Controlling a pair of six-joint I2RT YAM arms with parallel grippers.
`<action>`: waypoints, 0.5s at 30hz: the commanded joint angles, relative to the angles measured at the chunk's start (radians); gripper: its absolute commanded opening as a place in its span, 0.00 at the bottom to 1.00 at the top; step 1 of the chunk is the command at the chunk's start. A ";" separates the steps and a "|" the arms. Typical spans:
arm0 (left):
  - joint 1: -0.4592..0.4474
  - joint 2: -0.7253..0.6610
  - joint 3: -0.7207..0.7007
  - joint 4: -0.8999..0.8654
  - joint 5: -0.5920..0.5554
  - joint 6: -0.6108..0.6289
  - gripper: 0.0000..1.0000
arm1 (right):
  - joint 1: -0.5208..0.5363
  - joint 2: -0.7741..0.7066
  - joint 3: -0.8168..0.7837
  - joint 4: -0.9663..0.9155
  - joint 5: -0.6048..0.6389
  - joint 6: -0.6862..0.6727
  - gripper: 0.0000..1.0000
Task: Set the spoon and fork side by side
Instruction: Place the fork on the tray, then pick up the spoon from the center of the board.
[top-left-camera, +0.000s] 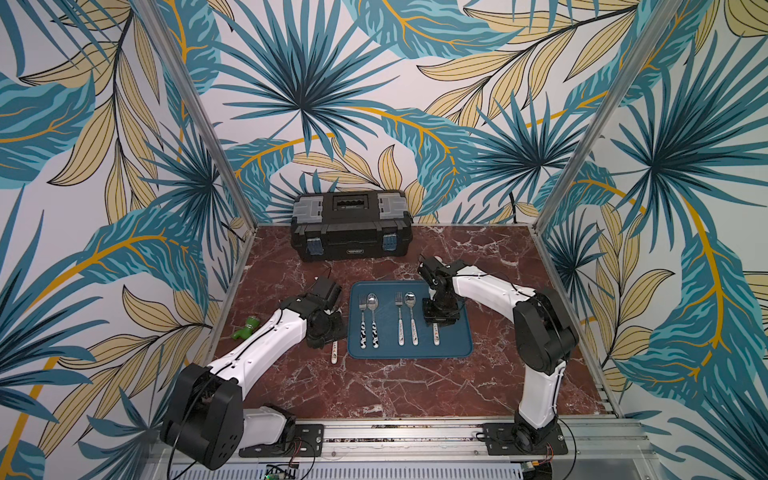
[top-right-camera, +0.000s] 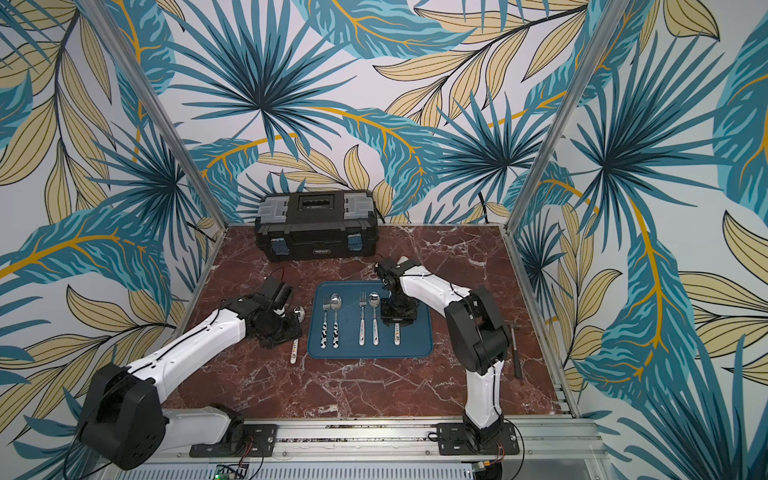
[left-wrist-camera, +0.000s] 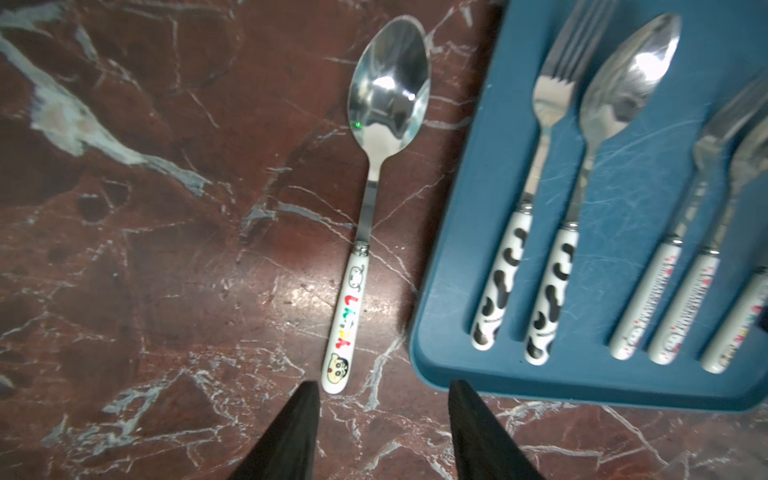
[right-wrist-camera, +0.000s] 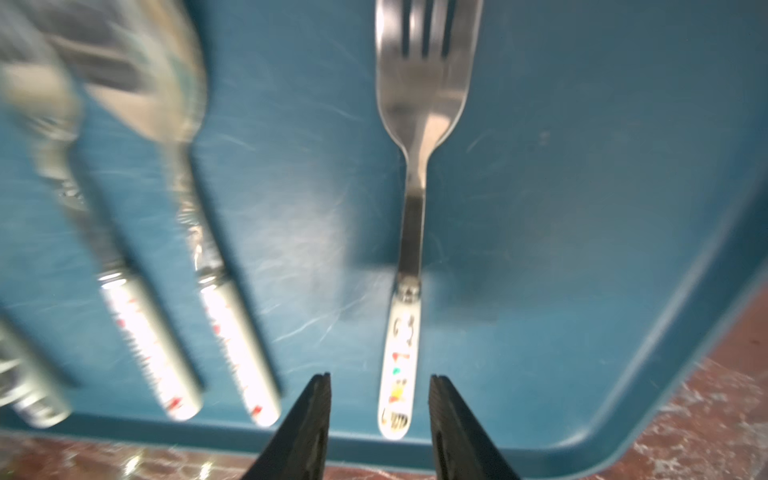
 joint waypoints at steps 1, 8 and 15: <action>0.014 0.054 0.017 0.004 -0.014 -0.008 0.53 | 0.005 -0.114 0.006 0.008 0.004 0.019 0.47; 0.038 0.090 0.017 0.031 -0.049 0.020 0.53 | 0.004 -0.213 0.041 -0.050 0.059 0.005 0.47; 0.054 0.176 -0.002 0.089 -0.019 0.033 0.50 | -0.005 -0.284 -0.008 -0.063 0.127 -0.010 0.47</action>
